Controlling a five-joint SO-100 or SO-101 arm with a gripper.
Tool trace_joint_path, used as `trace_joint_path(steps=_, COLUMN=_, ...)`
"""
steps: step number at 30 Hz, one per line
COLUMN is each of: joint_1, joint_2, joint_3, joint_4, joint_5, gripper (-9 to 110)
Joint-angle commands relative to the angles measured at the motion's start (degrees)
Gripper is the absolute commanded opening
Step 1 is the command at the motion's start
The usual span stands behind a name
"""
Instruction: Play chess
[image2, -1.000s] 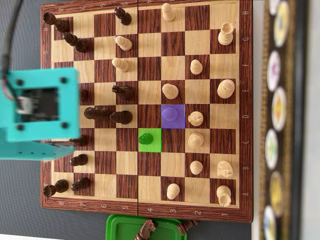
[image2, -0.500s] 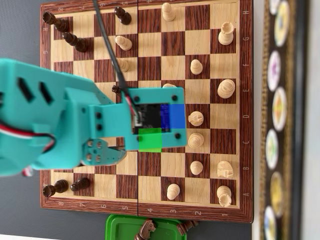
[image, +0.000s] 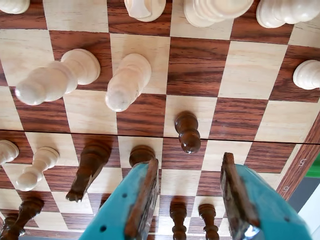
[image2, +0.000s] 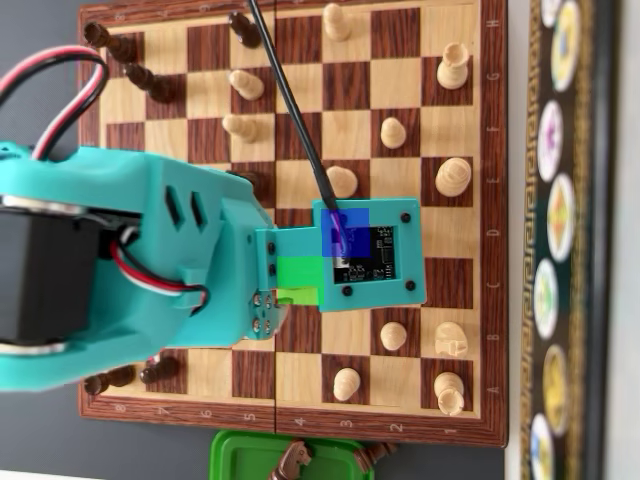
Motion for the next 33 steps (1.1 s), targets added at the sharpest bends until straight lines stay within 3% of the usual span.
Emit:
trace_joint_path(steps=1, joint_1=0.9, joint_2=-0.6, joint_3=-2.7, joint_4=0.4, joint_5=-0.1, gripper=18)
trace_joint_path(steps=33, joint_1=2.8, joint_2=-6.6, joint_3=0.1, joint_4=-1.3, joint_5=-0.1, gripper=18)
